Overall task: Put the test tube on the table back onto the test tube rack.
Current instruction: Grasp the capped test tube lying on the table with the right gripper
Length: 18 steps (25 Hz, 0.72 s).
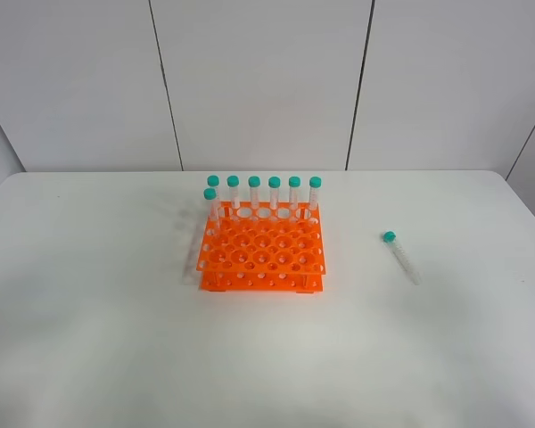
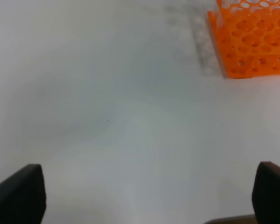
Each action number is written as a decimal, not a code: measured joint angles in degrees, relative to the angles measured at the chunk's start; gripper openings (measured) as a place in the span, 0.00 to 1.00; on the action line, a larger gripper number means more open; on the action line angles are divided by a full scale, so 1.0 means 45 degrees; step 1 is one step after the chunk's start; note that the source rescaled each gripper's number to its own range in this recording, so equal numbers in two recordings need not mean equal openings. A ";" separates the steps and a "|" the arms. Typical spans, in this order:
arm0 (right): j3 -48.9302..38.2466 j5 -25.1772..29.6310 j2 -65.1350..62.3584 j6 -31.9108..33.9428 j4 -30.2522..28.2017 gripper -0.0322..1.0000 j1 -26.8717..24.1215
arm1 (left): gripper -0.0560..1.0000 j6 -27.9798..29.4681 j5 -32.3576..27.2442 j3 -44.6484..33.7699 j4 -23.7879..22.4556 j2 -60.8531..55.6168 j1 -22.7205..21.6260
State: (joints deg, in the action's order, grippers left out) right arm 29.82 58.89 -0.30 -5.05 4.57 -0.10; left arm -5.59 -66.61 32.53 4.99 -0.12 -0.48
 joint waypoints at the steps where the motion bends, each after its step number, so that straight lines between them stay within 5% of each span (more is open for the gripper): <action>1: 0.0000 0.0000 0.0000 0.0000 0.0000 0.74 0.0000 | 1.00 0.0000 0.0000 0.0000 0.0000 0.0000 0.0000; 18: 0.0000 0.0000 0.0000 -0.0013 0.0000 0.74 0.0000 | 1.00 0.0000 0.0000 0.0000 0.0000 0.0000 0.0000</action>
State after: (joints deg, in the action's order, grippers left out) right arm 29.82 58.89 -0.30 -5.10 4.57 -0.10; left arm -5.59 -66.61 32.53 4.99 -0.12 -0.48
